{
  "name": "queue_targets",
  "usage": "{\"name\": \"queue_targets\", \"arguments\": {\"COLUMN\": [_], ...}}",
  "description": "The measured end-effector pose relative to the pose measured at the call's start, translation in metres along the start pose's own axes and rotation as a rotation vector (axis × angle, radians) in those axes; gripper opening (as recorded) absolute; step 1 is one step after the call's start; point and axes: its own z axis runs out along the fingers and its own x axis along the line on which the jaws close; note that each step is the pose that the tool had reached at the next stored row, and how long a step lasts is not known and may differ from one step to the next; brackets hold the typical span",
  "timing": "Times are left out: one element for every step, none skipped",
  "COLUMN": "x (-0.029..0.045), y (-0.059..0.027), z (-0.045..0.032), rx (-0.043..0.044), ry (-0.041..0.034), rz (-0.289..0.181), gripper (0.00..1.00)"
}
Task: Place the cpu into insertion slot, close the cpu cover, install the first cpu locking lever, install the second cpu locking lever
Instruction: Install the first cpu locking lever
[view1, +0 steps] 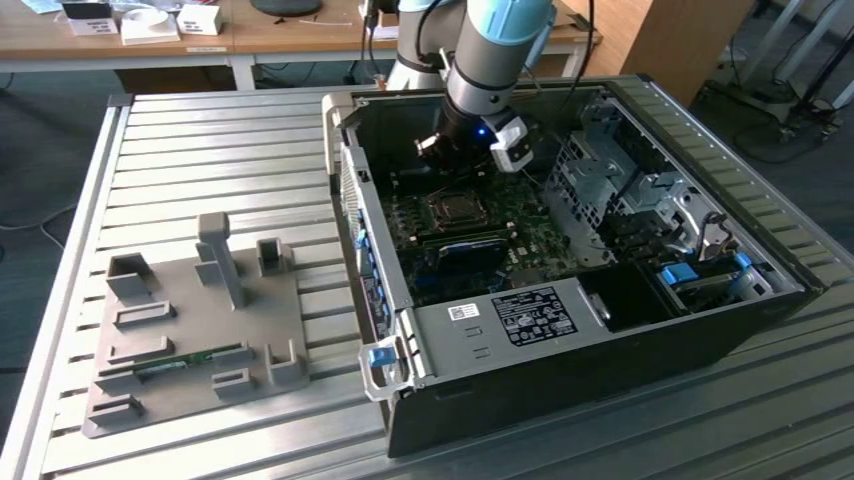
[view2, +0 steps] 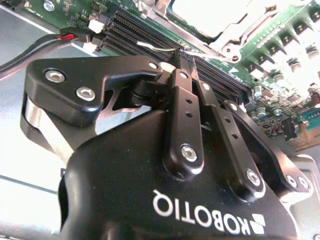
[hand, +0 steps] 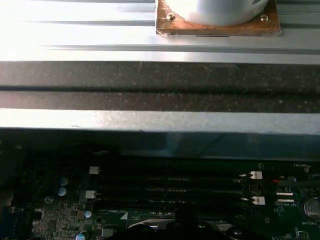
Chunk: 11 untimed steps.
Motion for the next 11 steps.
{"name": "queue_targets", "arguments": {"x": [0.0,0.0,-0.0001,-0.0001,-0.0002,-0.0004,-0.0006,-0.0009,-0.0016,-0.0024,-0.0031], "y": [-0.0001,-0.0001,-0.0001,-0.0002,-0.0002,-0.0002,-0.0003,-0.0003,-0.0003,-0.0004,-0.0004], "z": [0.0002,0.0004,0.0005,0.0006,0.0008,0.0008,0.0009,0.001,0.0012,0.0013,0.0014], "rx": [0.0001,0.0,0.0,0.0002,0.0004,0.0005,0.0006,0.0006,0.0006,0.0007,0.0009], "ry": [0.0001,0.0,0.0,0.0,0.0,0.0,0.0,0.0,-0.0001,-0.0002,-0.0001], "rz": [0.0,0.0,0.0,0.0,0.0,0.0,0.0,0.0,0.0,0.0,0.0], "gripper": [0.11,0.11,0.11,0.11,0.11,0.11,0.11,0.11,0.11,0.11,0.11]}}
